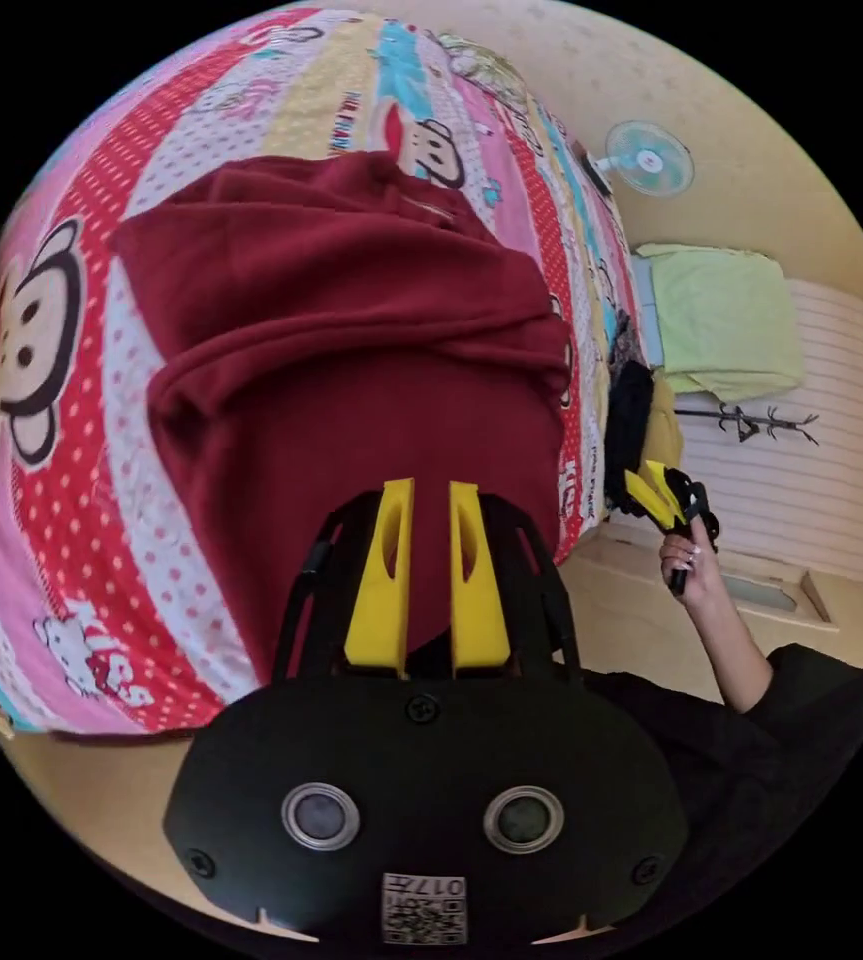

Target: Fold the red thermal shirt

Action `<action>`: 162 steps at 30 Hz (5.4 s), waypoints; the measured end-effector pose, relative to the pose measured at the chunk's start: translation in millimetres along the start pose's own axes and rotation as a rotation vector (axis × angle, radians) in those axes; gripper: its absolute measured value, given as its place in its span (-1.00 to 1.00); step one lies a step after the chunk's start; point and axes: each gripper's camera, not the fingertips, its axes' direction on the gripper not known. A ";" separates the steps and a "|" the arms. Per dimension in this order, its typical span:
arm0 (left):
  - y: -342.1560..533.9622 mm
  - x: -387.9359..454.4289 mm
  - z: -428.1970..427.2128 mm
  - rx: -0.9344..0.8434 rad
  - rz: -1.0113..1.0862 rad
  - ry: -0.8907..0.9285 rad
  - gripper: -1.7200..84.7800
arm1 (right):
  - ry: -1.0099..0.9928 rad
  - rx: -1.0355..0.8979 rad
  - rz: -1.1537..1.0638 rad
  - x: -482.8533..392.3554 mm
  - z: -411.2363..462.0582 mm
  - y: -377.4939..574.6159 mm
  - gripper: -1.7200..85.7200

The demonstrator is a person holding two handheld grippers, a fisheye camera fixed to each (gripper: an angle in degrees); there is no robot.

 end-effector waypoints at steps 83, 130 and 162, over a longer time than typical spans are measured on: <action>182.6 -67.9 -246.9 -0.192 -0.266 0.308 -0.86 | 0.443 -0.922 -0.172 -80.3 -89.1 106.7 -0.89; -175.0 -50.1 -227.0 0.166 -0.249 0.195 -0.87 | 0.744 -0.202 -0.342 -251.3 92.5 -130.6 -0.85; -109.1 -137.4 -140.3 0.118 -0.451 0.399 -0.67 | 0.940 -0.396 -0.652 -250.2 257.7 -54.7 -0.80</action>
